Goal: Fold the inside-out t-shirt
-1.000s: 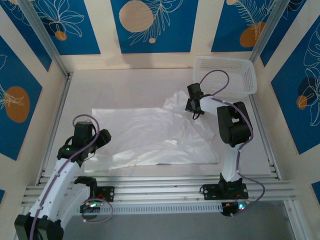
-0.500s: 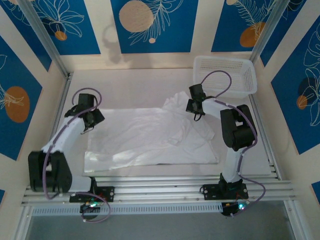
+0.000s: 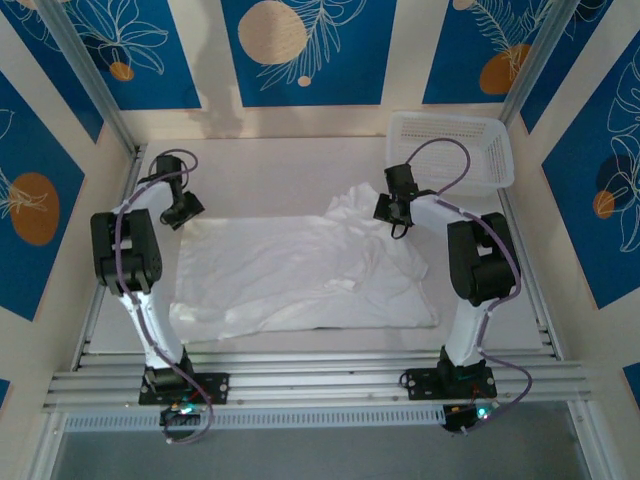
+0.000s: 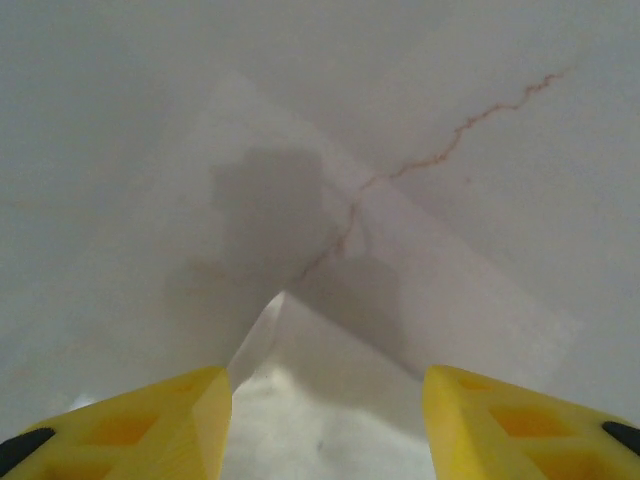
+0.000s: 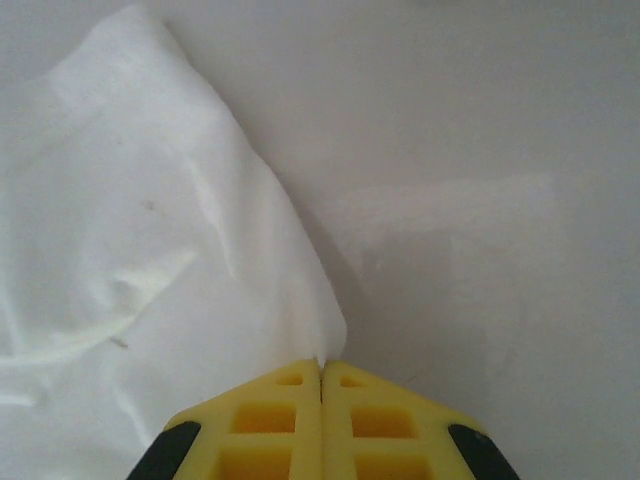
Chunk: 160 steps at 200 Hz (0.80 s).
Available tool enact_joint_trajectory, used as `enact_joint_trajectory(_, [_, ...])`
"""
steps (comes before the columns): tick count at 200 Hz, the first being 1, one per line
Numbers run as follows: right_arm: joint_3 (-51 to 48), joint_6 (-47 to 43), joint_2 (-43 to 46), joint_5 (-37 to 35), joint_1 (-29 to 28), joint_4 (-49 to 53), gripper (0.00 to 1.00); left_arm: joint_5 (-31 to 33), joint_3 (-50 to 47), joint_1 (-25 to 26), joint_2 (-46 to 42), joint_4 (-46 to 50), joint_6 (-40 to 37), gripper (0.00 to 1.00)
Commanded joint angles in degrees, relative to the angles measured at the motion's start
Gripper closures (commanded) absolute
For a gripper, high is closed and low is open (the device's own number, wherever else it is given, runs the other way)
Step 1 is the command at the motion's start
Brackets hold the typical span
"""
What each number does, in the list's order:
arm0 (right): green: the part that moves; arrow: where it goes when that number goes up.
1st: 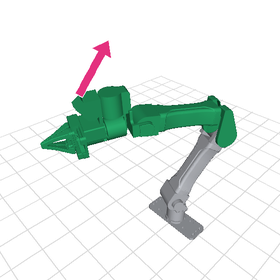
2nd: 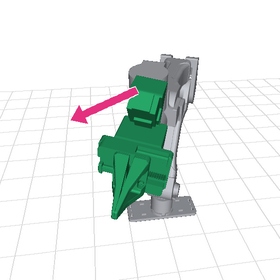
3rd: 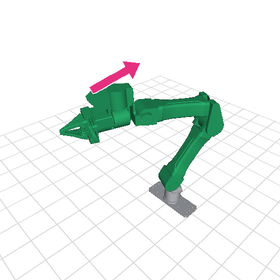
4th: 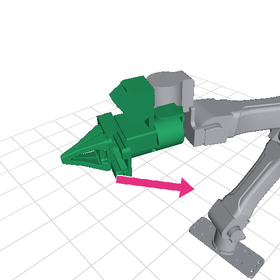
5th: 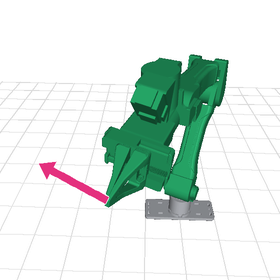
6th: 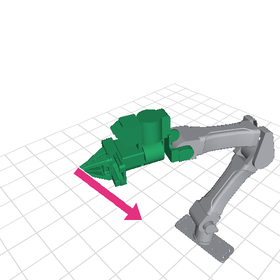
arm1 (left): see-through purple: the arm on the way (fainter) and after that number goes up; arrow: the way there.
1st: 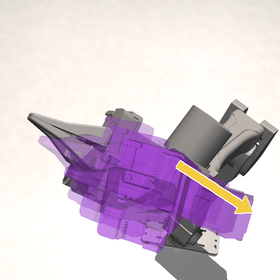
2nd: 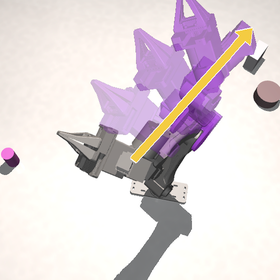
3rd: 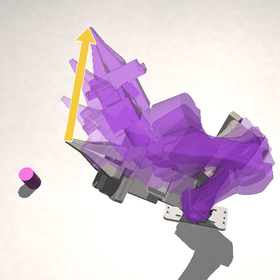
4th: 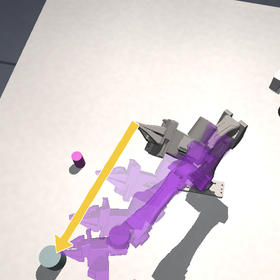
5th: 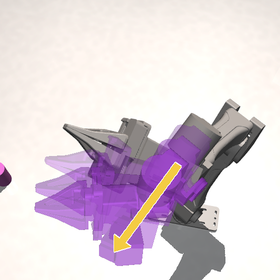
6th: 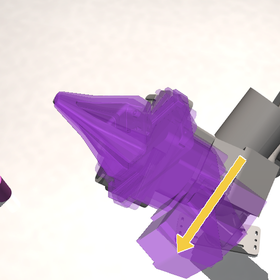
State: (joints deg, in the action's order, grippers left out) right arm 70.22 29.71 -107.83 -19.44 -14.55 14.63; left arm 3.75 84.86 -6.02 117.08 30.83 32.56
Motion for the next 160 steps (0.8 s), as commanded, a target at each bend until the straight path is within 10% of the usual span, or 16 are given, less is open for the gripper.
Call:
enact_joint_trajectory(1, [-0.8, -1.1, 2.7, 1.5, 0.1, 0.7, 1.0, -2.2, 3.4, -1.0, 2.5, 1.2, -1.2, 0.53])
enact_joint_trajectory(58, [-0.4, -0.4, 1.1, 0.6, 0.3, 1.6, 1.0, -3.0, 3.8, -2.4, 3.5, 2.2, -1.2, 1.0])
enact_joint_trajectory(160, [-2.1, 1.4, 3.2, -1.7, 4.0, 1.8, 1.0, -7.2, -1.2, -4.3, -4.0, 2.4, -2.0, 1.0])
